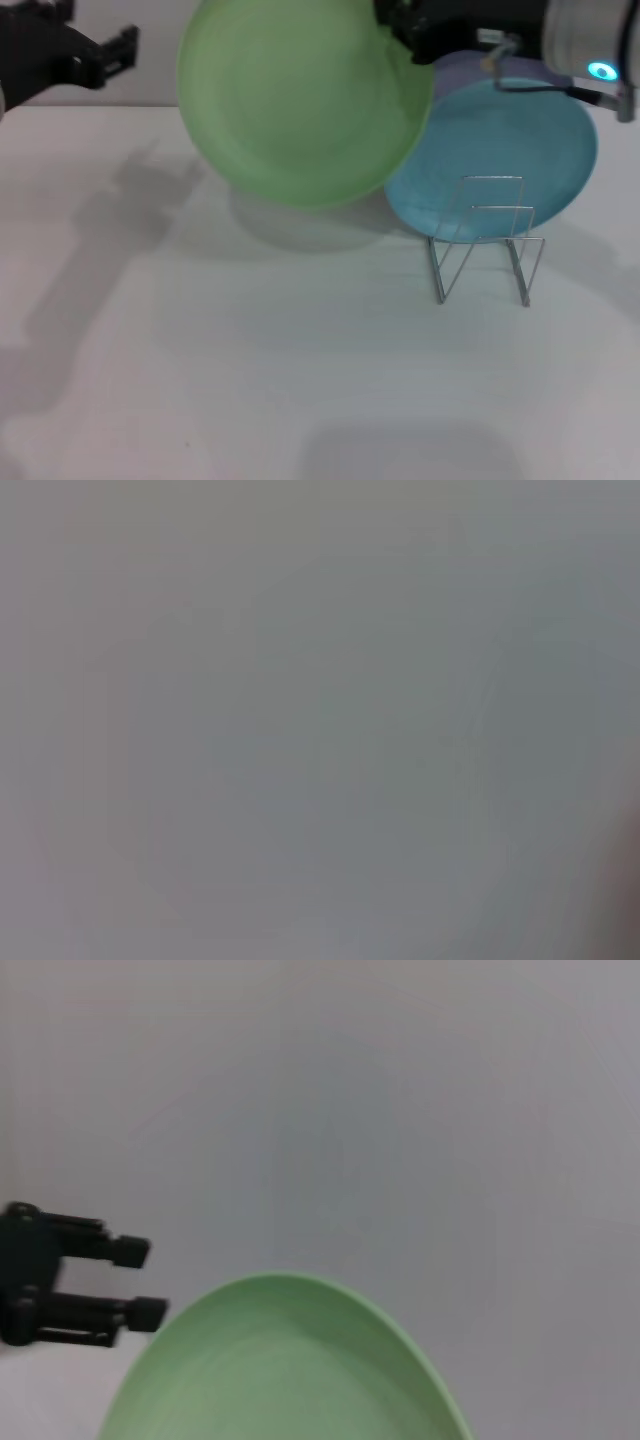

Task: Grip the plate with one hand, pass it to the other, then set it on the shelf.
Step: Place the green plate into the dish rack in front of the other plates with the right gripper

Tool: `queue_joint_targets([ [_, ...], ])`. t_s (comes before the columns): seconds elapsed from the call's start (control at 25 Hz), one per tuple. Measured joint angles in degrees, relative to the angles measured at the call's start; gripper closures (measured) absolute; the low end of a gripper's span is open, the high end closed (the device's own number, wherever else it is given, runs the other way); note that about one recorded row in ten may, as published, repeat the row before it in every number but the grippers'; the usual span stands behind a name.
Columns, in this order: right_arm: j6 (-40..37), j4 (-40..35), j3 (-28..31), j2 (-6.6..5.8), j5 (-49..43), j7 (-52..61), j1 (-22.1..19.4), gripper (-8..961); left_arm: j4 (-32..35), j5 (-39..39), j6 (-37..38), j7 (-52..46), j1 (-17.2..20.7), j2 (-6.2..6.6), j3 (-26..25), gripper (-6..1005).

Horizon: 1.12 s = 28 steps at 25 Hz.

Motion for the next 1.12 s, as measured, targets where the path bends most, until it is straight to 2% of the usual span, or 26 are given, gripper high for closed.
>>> queue_joint_targets([
  [0.04, 0.0, 0.0, 0.0, 0.0, 0.0, 0.0, 0.0, 899, 1.12, -0.01, 5.68, 0.92, 1.17, 0.01, 1.92, 306],
  [0.08, -0.61, 0.51, 0.05, 0.0, 3.0, -3.29, -1.7, 899, 2.88, -0.01, 13.71, 1.87, 2.56, 0.0, 4.28, 305],
  [0.12, -1.08, 0.86, 0.15, 0.0, 6.84, -7.03, -3.53, 899, 3.7, -0.01, 16.32, 2.08, 3.0, 0.0, 5.12, 305],
  [0.24, -1.81, 1.12, 0.64, 0.0, 16.5, -17.43, -8.58, 899, 13.03, -0.05, 41.91, 0.86, 4.69, -0.03, 11.57, 302],
  [0.28, -1.88, 0.97, 0.81, 0.0, 18.69, -20.22, -9.99, 899, 15.4, -0.03, 45.88, -0.29, 4.54, -0.02, 12.55, 302],
  [0.36, -2.03, 0.06, 1.1, 0.02, 23.05, -26.26, -12.92, 899, 22.63, 0.47, 58.43, -4.38, 3.64, 0.09, 15.61, 302],
  [0.4, -2.02, -1.7, 1.66, 0.04, 27.74, -32.12, -15.09, 900, 30.21, 2.06, 69.35, -9.11, 2.09, 0.15, 18.26, 302],
  [0.44, -2.02, -1.7, 1.66, 0.04, 27.74, -32.12, -15.09, 900, 30.21, 2.06, 69.35, -9.11, 2.09, 0.15, 18.26, 303],
  [0.56, 0.2, -6.2, 3.94, 0.05, 34.68, -39.77, -16.64, 900, 44.8, 7.2, 86.42, -19.68, -1.66, 0.06, 20.71, 305],
  [0.6, 2.88, -9.49, 5.98, 0.07, 38.98, -43.82, -16.91, 900, 48.2, 8.24, 89.96, -23.18, -2.64, 0.03, 20.98, 304],
  [0.64, 2.88, -9.49, 5.98, 0.07, 38.98, -43.82, -16.91, 900, 51.67, 9.07, 93.27, -26.51, -3.72, 0.01, 21.13, 303],
  [0.76, 9.93, -15.6, 9.63, 0.06, 45.46, -51.86, -16.58, 900, 58.1, 9.9, 97.76, -32.79, -5.95, -0.01, 21.18, 300],
  [0.8, 14.42, -18.52, 12.18, -0.01, 47.16, -54.57, -16.09, 900, 59.24, 10.0, 98.13, -33.91, -6.4, 0.01, 21.18, 300],
  [0.84, 14.42, -18.52, 12.18, -0.01, 47.16, -54.57, -16.09, 900, 59.86, 10.06, 98.24, -34.4, -6.61, 0.04, 21.17, 300],
  [0.88, 18.24, -20.33, 14.64, -0.04, 47.35, -56.25, -15.75, 900, 60.39, 10.16, 98.32, -34.69, -6.84, 0.03, 21.18, 301],
  [0.96, 19.77, -21.0, 15.63, -0.04, 47.32, -57.26, -15.68, 901, 60.74, 10.8, 98.39, -34.78, -6.88, 0.03, 21.19, 301],
  [1.0, 23.09, -22.41, 18.0, -0.02, 47.28, -60.44, -15.8, 901, 60.89, 11.5, 98.41, -34.83, -6.82, 0.01, 21.25, 301],
  [1.12, 25.19, -23.44, 19.81, 0.01, 47.29, -62.81, -15.99, 901, 61.07, 11.95, 98.31, -34.89, -6.68, -0.03, 21.42, 302],
])
